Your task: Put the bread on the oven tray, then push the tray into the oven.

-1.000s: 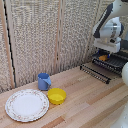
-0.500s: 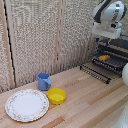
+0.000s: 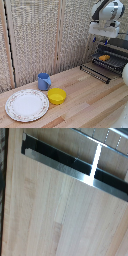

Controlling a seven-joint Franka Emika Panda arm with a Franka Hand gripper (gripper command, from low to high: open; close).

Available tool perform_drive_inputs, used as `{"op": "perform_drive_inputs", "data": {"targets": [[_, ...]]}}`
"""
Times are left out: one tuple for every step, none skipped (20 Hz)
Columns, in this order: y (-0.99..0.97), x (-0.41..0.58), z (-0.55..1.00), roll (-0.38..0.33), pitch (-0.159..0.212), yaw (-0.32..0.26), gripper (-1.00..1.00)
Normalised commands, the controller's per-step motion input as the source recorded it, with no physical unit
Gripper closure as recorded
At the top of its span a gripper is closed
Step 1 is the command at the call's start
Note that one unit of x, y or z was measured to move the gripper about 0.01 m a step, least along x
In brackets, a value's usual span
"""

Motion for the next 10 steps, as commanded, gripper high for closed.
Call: {"op": "perform_drive_inputs", "data": {"targets": [[-0.01,-0.189,0.0,-0.296,0.049,0.246,-1.0],[-0.01,-0.206,0.0,-0.317,0.051,0.235,-1.0],[-0.01,-0.209,0.0,-0.321,0.049,0.231,-1.0],[-0.01,-0.206,0.0,-0.327,0.049,0.229,-1.0],[-0.01,-0.203,0.0,-0.334,0.047,0.227,-1.0],[-0.01,-0.191,-0.01,-0.362,0.035,0.215,-1.0],[-0.01,-0.186,-0.03,-0.375,0.03,0.201,-1.0],[0.0,-0.174,-0.04,-0.375,0.032,0.201,-1.0],[0.0,-0.169,-0.05,-0.375,0.038,0.205,-1.0],[0.0,-0.169,-0.02,-0.358,0.069,0.214,-1.0]]}}
